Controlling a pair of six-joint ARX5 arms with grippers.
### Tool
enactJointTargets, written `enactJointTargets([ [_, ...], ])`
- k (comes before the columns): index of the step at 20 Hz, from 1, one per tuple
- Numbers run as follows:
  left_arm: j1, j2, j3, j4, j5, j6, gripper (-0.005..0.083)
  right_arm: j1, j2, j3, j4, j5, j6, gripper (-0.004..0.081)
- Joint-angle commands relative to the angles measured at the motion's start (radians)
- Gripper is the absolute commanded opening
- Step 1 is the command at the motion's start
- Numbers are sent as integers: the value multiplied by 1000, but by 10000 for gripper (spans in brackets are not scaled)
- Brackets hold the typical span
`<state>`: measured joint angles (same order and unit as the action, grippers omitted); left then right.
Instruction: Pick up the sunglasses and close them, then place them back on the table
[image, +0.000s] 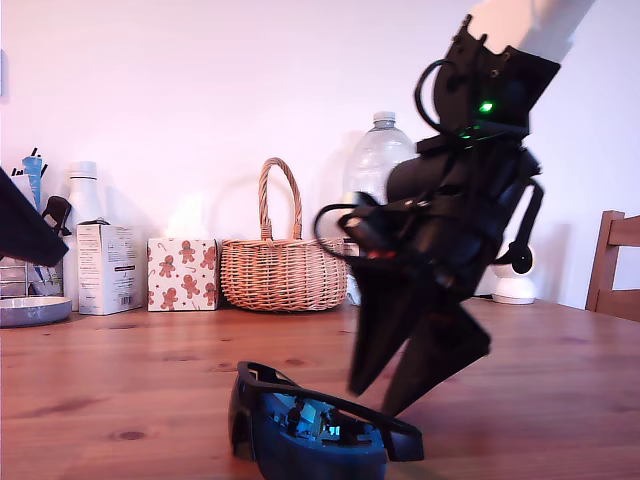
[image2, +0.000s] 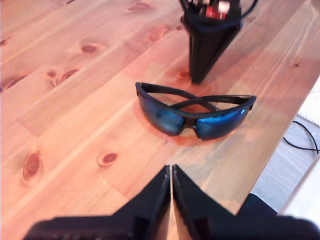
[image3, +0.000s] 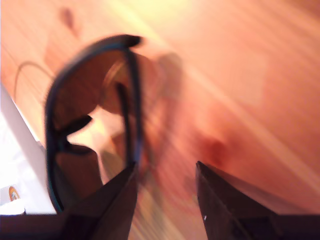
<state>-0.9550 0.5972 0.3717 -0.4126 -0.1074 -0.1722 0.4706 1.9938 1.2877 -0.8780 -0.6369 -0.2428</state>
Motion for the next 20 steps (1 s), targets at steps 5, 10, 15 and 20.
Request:
enactJointTargets([
  [5, -3, -3, -19, 60, -2, 8, -21, -34, -45, 76, -106, 11, -36, 117],
  [10, -3, -3, -19, 148, -3, 8, -21, -34, -88, 96, -16, 37, 38, -12],
  [15, -1, -2, -19, 237, -23, 34, -21, -33, -93, 97, 180, 122, 167, -12],
  [20, 43, -1, -19, 264, -36, 61, -21, -19, -155, 83, 314, 309, 137, -13],
])
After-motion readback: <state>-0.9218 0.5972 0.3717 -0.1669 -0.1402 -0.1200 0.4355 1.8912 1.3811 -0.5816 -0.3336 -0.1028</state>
